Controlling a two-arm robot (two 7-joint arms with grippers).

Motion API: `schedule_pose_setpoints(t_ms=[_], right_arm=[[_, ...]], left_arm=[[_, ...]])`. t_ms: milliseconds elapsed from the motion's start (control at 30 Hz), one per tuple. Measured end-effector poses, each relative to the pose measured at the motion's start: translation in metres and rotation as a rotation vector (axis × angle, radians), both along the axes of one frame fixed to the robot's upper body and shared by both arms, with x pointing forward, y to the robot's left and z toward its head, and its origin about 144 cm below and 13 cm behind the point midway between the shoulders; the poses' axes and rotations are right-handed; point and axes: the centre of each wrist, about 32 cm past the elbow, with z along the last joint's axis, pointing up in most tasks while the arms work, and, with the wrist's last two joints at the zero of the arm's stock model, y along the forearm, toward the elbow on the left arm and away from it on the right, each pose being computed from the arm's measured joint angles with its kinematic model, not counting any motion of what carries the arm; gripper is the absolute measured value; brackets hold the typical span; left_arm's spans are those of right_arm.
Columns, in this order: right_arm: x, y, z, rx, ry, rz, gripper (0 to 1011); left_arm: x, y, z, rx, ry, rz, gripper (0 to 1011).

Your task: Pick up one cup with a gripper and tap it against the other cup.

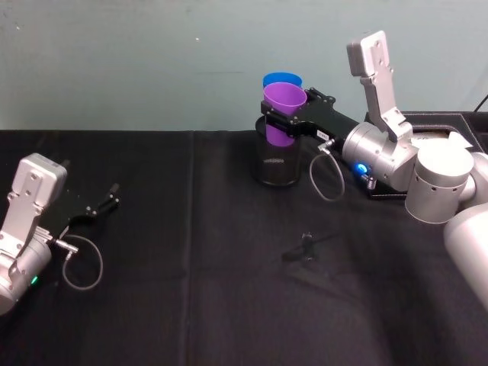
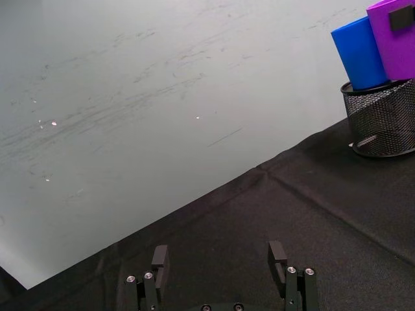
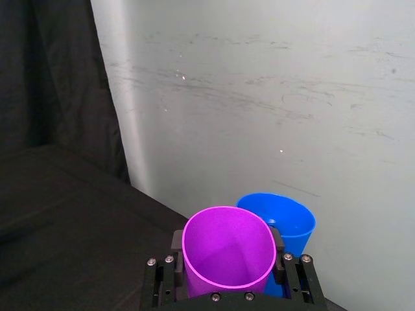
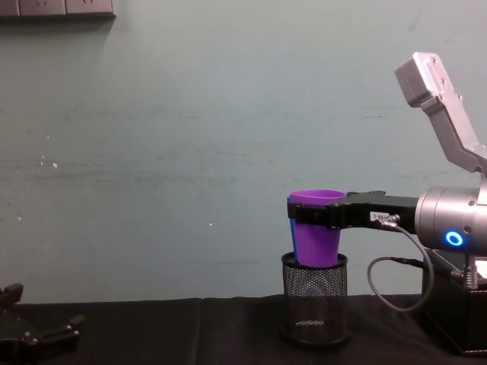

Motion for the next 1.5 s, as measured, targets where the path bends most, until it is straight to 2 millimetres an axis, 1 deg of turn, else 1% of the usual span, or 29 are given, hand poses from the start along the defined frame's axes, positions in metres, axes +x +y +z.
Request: schedule_pose_setpoints(t_ms=[1433, 1500], right_arm=[[0.0000, -0.0001, 0.0001, 0.000, 0.000, 0.000, 749], [-0.0009, -0.0007, 0.0024, -0.003, -0.009, 0.002, 749]], left_arm=[[0.0000, 0.0000, 0.0000, 0.000, 0.000, 0.000, 1000], [0.0000, 0.0000, 0.0000, 0.000, 0.000, 0.000, 1000]])
